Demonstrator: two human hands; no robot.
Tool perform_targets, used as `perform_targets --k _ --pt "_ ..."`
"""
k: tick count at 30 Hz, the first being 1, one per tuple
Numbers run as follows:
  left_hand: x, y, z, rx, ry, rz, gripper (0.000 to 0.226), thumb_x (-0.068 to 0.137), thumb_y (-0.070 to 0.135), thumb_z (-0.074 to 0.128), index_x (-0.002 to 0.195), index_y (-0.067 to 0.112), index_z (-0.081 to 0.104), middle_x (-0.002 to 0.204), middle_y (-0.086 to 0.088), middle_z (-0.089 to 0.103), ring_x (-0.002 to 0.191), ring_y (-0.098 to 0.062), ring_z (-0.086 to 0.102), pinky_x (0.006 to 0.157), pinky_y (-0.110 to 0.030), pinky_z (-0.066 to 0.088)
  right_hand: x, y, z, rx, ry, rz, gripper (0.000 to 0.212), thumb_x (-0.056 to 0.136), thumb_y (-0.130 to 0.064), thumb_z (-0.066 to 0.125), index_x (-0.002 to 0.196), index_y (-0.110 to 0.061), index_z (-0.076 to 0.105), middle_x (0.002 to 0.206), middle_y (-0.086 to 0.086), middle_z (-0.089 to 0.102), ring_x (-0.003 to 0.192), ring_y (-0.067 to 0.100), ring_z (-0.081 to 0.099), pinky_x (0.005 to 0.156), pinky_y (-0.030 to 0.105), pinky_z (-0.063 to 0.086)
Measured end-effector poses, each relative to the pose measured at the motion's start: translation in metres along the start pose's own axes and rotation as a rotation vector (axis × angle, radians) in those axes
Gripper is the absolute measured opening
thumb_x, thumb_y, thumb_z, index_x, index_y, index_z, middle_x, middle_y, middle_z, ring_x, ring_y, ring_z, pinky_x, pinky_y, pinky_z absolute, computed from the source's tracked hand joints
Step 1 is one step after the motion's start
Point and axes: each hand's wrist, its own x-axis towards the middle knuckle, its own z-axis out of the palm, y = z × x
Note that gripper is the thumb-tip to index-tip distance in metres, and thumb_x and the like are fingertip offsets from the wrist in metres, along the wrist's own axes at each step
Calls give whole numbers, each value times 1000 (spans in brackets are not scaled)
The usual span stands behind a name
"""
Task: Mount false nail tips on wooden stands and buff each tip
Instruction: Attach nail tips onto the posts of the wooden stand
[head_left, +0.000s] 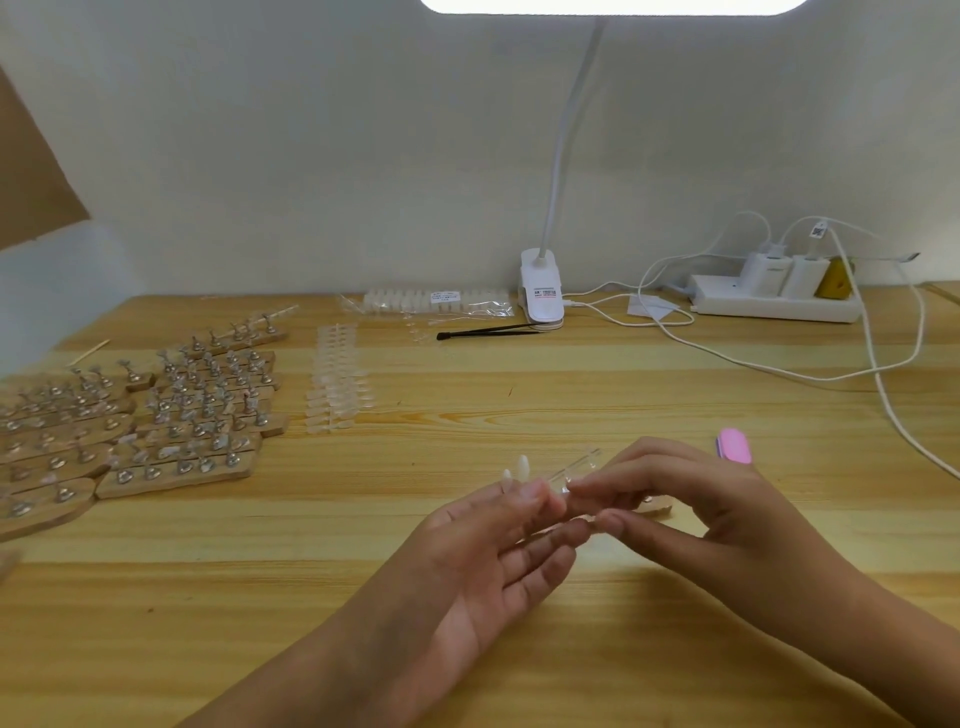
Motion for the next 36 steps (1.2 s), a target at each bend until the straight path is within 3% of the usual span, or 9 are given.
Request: perform_targets --k 4,9,12,15,18,22,25,29,36 --pt "1 -1 -1 55 14 19 21 66 32 80 75 14 74 124 -25 63 100 -21 65 85 -28 55 1 5 1 77 -10 66 19 83 -29 77 101 -26 71 90 -11 68 87 12 66 80 23 51" --pt "1 -14 -1 443 -64 53 19 70 38 72 80 22 77 105 0 75 88 -6 68 76 -17 52 3 18 -2 54 146 219 26 75 -53 72 92 -32 71 96 -13 68 96 13 63 97 51 44" --pt "-5 -22 -1 758 -163 132 15 85 44 63 87 32 73 100 3 73 97 -14 67 90 -27 52 5 25 1 11 117 280 29 69 -48 70 89 -28 73 100 -16 64 108 11 56 92 28 47" --pt "-10 -24 -1 870 -225 98 26 89 56 58 93 34 71 104 -17 66 94 -31 61 91 -47 46 6 29 6 -25 43 296 27 66 -47 70 88 -31 73 103 -19 62 112 4 48 90 6 35" --pt "-10 -22 0 913 -248 74 30 90 56 56 96 32 71 101 -22 62 79 -24 52 75 -36 38 6 32 6 -32 16 306 26 66 -47 70 87 -34 72 104 -23 61 114 3 47 92 8 32" --pt "-9 -22 0 926 -259 63 23 91 49 58 94 30 71 103 -21 65 85 -29 58 79 -45 45 6 33 8 -11 27 290 26 67 -48 70 88 -33 72 106 -26 59 115 3 46 94 14 36" --pt "-9 -21 1 929 -269 86 22 91 46 58 94 29 71 101 -17 66 80 -18 52 75 -32 39 6 34 9 -60 14 264 23 69 -45 70 87 -33 72 106 -21 60 115 6 46 95 10 31" --pt "-10 -20 0 964 -275 88 25 91 49 58 97 28 71 103 -20 65 78 -15 49 73 -32 37 7 34 10 -116 13 210 20 71 -43 69 87 -32 72 106 -18 60 113 6 46 94 7 27" --pt "-6 -21 -3 946 -276 63 18 92 47 55 88 38 70 99 -5 70 95 -23 63 95 -43 49 6 31 8 -163 -6 225 20 71 -46 67 88 -35 68 108 -16 58 116 7 44 96 9 28"
